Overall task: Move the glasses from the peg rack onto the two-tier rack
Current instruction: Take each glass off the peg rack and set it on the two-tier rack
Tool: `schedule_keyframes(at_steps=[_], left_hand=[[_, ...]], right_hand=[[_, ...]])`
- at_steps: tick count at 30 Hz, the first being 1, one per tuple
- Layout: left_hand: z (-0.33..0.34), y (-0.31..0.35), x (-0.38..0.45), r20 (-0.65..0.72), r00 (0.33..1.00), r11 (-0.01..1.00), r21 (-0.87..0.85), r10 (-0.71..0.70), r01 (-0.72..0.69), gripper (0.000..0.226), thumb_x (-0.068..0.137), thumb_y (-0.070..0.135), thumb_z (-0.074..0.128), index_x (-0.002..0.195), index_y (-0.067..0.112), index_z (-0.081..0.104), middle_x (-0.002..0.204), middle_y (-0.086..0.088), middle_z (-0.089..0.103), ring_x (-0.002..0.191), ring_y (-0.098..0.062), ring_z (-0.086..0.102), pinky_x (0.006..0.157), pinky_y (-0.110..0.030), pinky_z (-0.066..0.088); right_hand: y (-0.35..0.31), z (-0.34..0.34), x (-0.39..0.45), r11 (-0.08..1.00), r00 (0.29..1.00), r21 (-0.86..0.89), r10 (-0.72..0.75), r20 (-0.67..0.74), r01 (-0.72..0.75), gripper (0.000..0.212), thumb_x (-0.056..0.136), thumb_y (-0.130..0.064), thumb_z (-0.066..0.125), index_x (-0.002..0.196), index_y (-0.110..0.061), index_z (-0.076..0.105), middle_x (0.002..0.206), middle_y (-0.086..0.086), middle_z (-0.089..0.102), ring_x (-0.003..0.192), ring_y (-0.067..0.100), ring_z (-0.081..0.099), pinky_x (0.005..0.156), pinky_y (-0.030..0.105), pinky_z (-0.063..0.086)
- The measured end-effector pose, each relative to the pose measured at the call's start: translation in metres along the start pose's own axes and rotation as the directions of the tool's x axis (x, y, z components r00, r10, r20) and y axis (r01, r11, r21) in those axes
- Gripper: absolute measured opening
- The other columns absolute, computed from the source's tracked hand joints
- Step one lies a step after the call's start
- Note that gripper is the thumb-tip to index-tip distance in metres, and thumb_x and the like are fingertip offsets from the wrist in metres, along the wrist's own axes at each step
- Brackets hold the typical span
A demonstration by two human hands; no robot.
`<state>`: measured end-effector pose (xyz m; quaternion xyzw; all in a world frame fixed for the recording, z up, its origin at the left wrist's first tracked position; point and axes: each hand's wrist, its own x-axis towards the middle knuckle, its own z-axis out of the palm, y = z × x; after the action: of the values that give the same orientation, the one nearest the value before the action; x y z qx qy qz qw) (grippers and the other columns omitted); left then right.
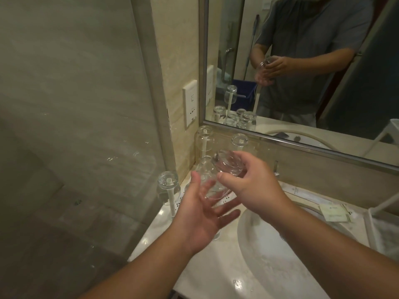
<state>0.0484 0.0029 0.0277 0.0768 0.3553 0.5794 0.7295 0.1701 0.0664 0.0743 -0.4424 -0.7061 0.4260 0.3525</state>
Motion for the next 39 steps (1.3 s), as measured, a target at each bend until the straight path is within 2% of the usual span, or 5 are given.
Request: schedule_keyframes(at_steps=[8,16,20,27,39], left_hand=[[0.008,0.001,0.004,0.016,0.994,0.948,-0.299,-0.107,0.107,0.104,0.068,0.081,0.061,0.13,-0.002,0.063,0.126,-0.023,0.067,0.111,-0.039,0.068,0.088,-0.05,0.058],[0.011,0.013,0.004,0.036,0.997,0.908,-0.412,-0.067,0.076,0.104,0.065,0.076,0.066,0.14,0.006,0.052,0.123,-0.025,0.067,0.104,-0.043,0.07,0.067,-0.054,0.061],[0.009,0.02,0.004,0.057,0.998,0.916,-0.402,0.01,0.013,0.084,0.067,0.063,0.074,0.129,0.009,0.058,0.14,-0.022,0.058,0.115,-0.046,0.064,0.078,-0.063,0.058],[0.008,0.029,0.003,0.147,0.979,0.966,-0.237,0.144,-0.106,0.087,0.04,0.033,0.101,0.115,0.015,0.063,0.118,-0.012,0.066,0.109,-0.042,0.067,0.083,-0.061,0.055],[0.007,0.02,0.001,0.117,0.903,0.824,0.375,0.413,-0.425,0.077,0.065,-0.003,0.086,0.128,0.032,0.059,0.128,-0.006,0.064,0.111,-0.023,0.068,0.075,-0.033,0.057]], right_hand=[[0.001,0.001,-0.006,0.994,0.998,-0.098,-0.055,0.002,0.055,0.044,0.067,-0.029,0.079,0.106,-0.036,0.059,0.086,-0.026,0.069,0.076,-0.008,0.065,0.06,0.004,0.042],[0.014,0.004,-0.008,0.989,0.999,-0.145,-0.022,0.046,0.029,0.05,0.065,-0.045,0.076,0.11,-0.038,0.057,0.095,-0.024,0.068,0.086,-0.008,0.064,0.071,0.018,0.049],[0.017,0.007,-0.009,0.984,0.998,-0.177,-0.009,0.063,0.02,0.054,0.062,-0.052,0.07,0.113,-0.045,0.052,0.097,-0.024,0.067,0.086,-0.003,0.065,0.071,0.024,0.054],[0.025,0.009,-0.015,0.966,0.998,-0.256,-0.015,0.061,0.03,0.053,0.069,-0.048,0.077,0.114,-0.044,0.049,0.103,-0.022,0.064,0.099,-0.006,0.059,0.085,0.025,0.05],[0.021,0.013,-0.022,0.972,0.998,-0.234,-0.025,0.056,0.038,0.072,0.069,-0.049,0.081,0.129,-0.045,0.042,0.124,-0.023,0.058,0.113,0.0,0.057,0.092,0.036,0.052]])
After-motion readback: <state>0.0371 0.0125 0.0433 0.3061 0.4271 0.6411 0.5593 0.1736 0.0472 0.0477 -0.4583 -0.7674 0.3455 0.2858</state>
